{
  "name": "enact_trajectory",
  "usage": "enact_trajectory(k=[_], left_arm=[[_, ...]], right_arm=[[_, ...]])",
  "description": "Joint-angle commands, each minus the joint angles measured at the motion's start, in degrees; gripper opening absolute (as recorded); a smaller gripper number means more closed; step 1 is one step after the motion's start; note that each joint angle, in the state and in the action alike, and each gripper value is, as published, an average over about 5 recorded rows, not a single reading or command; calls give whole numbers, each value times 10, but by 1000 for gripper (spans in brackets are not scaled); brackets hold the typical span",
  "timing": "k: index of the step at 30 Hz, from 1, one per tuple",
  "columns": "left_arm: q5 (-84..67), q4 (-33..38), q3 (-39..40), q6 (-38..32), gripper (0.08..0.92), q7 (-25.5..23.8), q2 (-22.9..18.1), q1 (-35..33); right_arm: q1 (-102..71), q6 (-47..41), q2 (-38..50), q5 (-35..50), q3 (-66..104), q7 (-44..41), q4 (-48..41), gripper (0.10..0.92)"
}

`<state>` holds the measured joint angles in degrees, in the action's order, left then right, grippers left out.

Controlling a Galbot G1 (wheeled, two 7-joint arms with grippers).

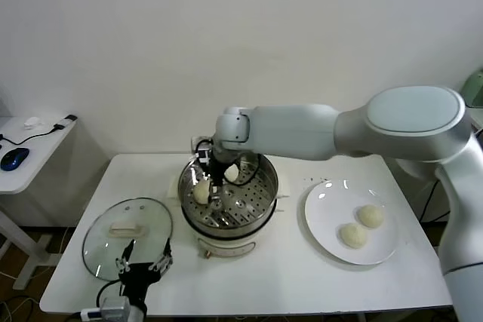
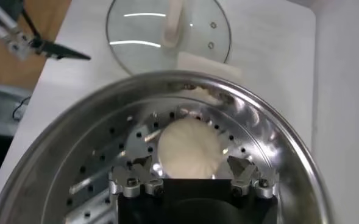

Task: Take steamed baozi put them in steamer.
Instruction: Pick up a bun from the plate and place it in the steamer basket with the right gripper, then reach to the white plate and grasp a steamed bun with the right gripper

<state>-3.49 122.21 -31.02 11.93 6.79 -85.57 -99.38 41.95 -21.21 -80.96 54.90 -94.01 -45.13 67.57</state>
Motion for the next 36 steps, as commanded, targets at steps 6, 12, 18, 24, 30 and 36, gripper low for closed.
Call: enact_trajectory(k=[6,12,18,24,30,36], left_arm=[[3,2,3,2,823,-1,-1,-1],[3,1,4,2,823,0,2,-3],[8,-1,9,2,823,0,-2,0],[13,-4,11,2,823,0,-8,1],[15,-4,9,1,823,0,-13,-3],[16,-7,7,-1,823,1,-14,-6]], right_arm=[[235,88,252,-48,-118,-148,146,823],[279,93,395,-156,-255,-147,235,823],[141,69,494,-245,-212,-98,231,823],[-32,55,527,-303,-83,-75,177,823],[-177,42,530,-335,50,-57,143,823],[-237,28,502,-351,101,-38,117,823]])
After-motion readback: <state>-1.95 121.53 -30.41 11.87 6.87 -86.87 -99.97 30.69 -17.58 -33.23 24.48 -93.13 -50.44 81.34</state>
